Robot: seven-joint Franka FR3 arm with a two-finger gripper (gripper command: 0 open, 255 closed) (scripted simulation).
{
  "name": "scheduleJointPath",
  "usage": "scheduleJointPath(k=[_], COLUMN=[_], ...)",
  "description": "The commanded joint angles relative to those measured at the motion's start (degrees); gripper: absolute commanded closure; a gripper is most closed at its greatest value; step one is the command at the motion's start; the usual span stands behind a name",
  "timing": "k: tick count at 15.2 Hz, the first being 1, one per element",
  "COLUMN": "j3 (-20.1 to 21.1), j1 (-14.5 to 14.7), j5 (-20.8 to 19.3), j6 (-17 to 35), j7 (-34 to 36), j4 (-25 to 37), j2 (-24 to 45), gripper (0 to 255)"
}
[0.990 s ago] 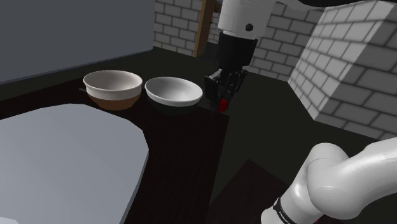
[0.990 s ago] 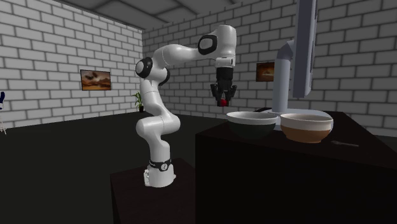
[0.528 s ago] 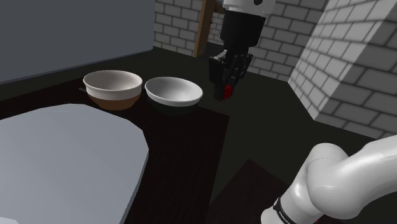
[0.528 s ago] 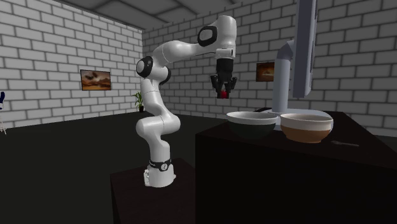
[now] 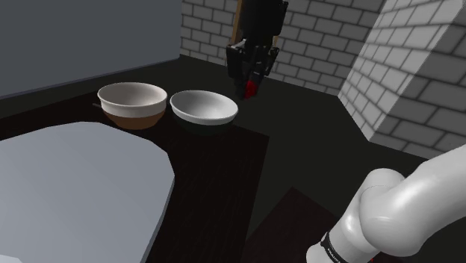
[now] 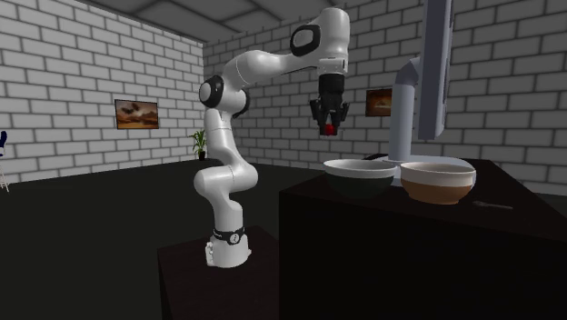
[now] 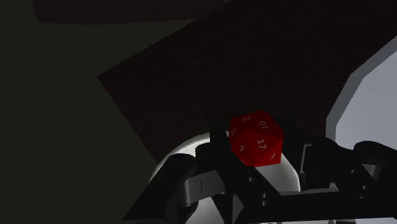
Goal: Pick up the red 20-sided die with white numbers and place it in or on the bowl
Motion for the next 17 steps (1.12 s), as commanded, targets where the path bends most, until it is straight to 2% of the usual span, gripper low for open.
scheduleJointPath(k=[1, 9, 17], j3=[0.04, 0.61, 0.19], j1=[-0.76, -2.23, -2.39], j5=[-1.31, -6.55, -5.68], j6=[0.38, -0.01, 6.87], j7=[-0.48, -1.22, -1.73], j4=[3.64, 19.35, 9.91], j2=[4.18, 20.34, 17.62], gripper=[255, 255, 255])
